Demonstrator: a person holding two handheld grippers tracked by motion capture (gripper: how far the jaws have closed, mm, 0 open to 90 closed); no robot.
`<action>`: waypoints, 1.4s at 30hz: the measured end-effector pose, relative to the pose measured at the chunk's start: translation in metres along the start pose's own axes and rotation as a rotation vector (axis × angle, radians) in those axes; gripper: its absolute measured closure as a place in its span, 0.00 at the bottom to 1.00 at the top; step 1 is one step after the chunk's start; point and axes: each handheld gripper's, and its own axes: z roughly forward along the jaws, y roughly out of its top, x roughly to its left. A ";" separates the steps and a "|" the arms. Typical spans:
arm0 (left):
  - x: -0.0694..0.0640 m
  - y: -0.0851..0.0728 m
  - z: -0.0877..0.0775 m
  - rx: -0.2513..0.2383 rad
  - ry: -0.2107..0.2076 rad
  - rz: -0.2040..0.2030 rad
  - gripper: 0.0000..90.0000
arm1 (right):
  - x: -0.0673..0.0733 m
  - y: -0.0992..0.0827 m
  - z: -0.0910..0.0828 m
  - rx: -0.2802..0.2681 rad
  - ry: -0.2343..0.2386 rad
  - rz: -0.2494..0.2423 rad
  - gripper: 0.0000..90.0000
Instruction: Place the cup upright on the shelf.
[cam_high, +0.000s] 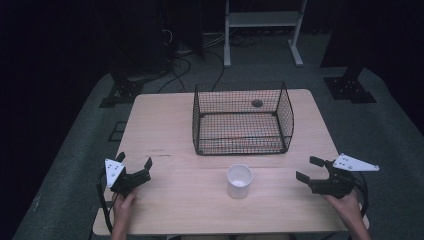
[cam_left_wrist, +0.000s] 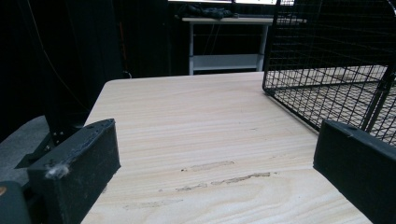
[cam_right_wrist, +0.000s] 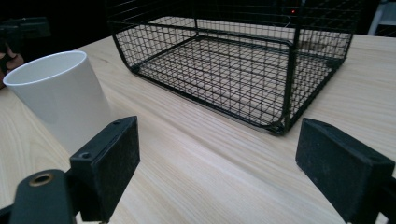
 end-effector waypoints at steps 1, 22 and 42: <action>0.000 0.000 0.000 0.000 0.000 0.000 0.00 | 0.001 0.002 0.001 -0.001 0.003 -0.004 0.13; 0.001 0.000 0.000 -0.001 0.000 -0.006 0.00 | 0.018 0.026 0.018 0.039 0.081 -0.072 0.09; 0.001 0.000 0.000 -0.002 0.000 -0.010 0.00 | 0.042 0.043 0.035 0.070 0.161 -0.129 0.03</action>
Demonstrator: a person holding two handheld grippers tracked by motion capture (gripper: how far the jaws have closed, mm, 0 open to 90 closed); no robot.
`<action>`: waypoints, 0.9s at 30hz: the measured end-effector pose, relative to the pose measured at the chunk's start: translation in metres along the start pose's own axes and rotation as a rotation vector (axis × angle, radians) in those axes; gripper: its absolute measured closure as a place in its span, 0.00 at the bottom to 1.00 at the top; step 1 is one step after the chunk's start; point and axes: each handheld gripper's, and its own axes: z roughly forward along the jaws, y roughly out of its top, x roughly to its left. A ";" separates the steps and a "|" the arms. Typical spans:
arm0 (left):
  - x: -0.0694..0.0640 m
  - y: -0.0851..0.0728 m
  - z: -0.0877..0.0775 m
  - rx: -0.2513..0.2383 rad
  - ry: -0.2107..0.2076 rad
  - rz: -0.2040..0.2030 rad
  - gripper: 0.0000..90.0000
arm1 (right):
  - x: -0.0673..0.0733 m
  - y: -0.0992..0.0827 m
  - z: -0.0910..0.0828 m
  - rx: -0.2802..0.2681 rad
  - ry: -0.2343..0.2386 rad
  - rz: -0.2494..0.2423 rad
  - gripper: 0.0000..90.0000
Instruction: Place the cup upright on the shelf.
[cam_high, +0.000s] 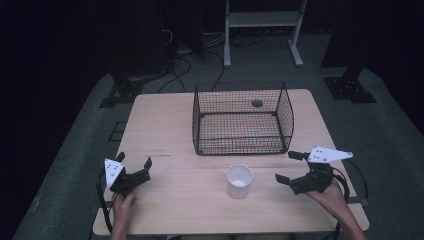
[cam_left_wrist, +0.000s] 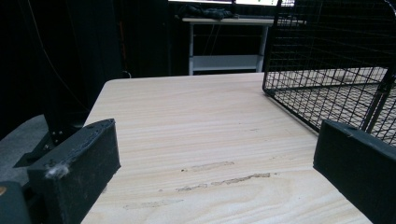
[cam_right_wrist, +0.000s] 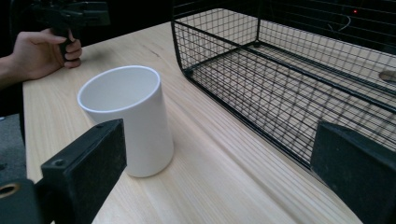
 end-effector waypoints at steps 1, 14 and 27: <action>0.000 0.000 0.000 0.000 0.000 -0.001 0.00 | 0.001 0.001 0.001 -0.001 0.010 0.000 0.03; 0.000 0.000 0.000 -0.001 -0.002 -0.002 0.00 | 0.020 0.005 0.023 0.028 0.087 -0.036 0.03; 0.001 0.000 0.000 0.000 -0.001 -0.004 0.00 | 0.034 0.009 0.042 0.049 0.156 -0.059 0.03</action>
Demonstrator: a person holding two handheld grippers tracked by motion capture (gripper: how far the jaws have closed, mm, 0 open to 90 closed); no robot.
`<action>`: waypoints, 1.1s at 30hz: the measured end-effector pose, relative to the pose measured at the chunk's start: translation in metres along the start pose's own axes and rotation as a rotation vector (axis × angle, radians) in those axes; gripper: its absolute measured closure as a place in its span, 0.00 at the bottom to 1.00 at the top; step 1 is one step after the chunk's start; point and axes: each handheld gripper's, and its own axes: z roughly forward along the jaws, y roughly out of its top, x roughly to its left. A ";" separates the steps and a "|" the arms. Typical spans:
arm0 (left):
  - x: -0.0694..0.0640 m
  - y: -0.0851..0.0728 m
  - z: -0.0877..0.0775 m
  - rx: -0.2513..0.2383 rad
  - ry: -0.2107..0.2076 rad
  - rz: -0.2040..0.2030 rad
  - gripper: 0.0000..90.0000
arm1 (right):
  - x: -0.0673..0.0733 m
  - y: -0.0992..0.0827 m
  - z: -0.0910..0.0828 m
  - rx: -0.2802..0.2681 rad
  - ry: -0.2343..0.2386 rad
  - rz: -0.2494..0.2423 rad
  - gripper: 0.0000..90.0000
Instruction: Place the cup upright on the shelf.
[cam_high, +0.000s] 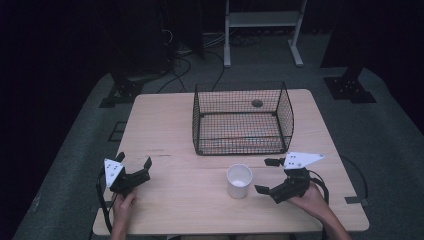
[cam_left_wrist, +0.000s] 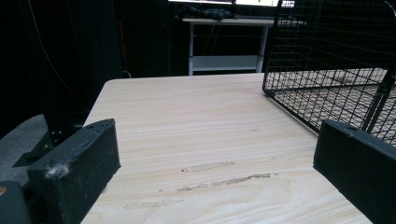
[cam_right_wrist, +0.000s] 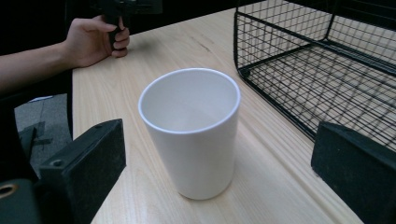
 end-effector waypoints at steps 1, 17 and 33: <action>0.000 0.000 0.000 0.000 0.000 0.000 0.00 | 0.001 0.001 0.002 0.002 0.006 0.000 0.03; 0.000 0.000 0.000 0.000 0.000 0.000 0.00 | 0.009 0.006 0.022 0.024 0.057 -0.015 0.03; 0.000 0.000 0.000 0.000 0.000 -0.001 0.00 | 0.011 0.008 0.043 0.064 0.073 -0.024 0.03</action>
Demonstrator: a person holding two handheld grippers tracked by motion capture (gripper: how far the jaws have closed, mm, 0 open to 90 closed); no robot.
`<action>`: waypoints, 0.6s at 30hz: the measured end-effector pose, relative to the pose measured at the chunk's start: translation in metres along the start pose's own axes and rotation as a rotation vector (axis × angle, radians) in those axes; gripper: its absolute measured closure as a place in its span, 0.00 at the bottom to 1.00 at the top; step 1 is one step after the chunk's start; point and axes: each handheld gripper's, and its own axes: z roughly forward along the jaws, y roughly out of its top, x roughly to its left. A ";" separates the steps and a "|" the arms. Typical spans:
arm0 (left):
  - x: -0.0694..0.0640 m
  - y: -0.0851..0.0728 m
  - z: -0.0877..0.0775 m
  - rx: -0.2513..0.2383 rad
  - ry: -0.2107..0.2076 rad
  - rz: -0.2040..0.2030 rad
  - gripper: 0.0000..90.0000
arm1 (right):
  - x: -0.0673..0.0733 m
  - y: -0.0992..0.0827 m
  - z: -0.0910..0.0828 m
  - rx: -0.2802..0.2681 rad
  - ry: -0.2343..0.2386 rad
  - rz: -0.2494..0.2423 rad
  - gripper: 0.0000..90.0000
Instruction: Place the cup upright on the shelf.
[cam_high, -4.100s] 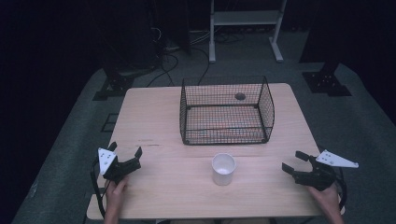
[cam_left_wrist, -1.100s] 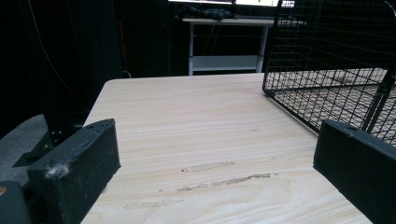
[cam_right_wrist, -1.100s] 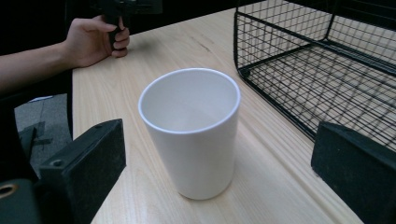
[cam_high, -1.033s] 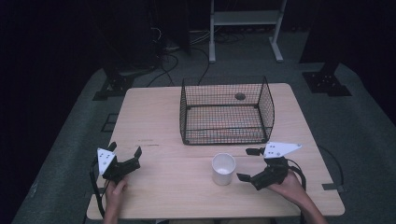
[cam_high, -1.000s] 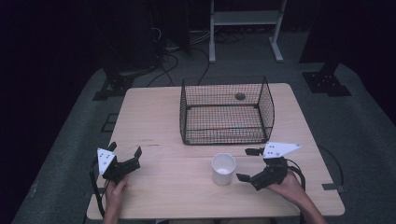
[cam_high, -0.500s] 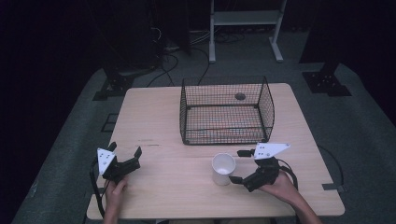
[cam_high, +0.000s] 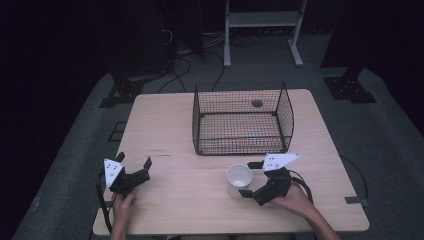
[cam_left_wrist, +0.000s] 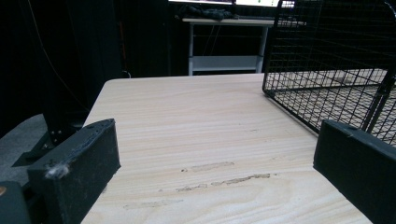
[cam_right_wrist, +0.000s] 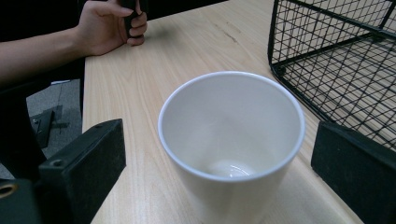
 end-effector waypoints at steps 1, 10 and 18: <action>0.000 0.000 0.000 0.000 0.000 0.000 0.00 | 0.000 0.000 0.001 0.000 0.001 -0.003 0.03; 0.000 0.000 0.000 0.000 0.000 -0.001 0.00 | 0.000 0.001 0.017 0.033 0.009 -0.006 0.03; 0.000 0.000 0.000 -0.002 -0.001 -0.003 0.00 | -0.004 0.001 0.019 0.038 0.008 -0.005 0.15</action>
